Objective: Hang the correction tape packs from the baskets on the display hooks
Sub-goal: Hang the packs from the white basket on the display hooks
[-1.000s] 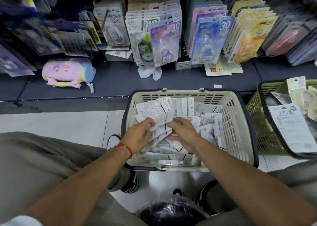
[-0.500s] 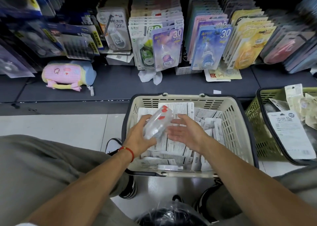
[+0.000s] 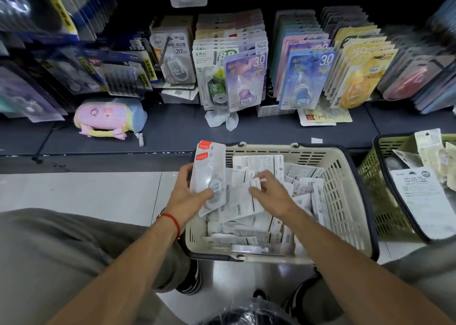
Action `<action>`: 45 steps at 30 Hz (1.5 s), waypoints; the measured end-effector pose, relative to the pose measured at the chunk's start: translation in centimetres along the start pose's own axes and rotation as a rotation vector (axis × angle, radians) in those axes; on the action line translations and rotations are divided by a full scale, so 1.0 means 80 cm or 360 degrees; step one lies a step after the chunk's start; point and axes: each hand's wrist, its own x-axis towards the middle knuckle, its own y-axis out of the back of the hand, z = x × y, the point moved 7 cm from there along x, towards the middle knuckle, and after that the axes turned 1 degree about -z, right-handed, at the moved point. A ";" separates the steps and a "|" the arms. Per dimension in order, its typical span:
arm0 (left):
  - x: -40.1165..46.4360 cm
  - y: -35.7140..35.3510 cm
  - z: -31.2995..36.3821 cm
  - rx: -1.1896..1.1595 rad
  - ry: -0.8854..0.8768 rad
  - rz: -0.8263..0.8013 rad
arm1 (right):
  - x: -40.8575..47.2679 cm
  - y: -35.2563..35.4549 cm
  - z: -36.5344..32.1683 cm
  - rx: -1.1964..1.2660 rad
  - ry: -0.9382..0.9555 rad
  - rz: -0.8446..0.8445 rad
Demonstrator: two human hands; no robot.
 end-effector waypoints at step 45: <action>0.058 0.153 0.344 -0.0705 -0.0963 0.0416 | 0.041 0.108 -0.475 0.0328 0.1043 0.0393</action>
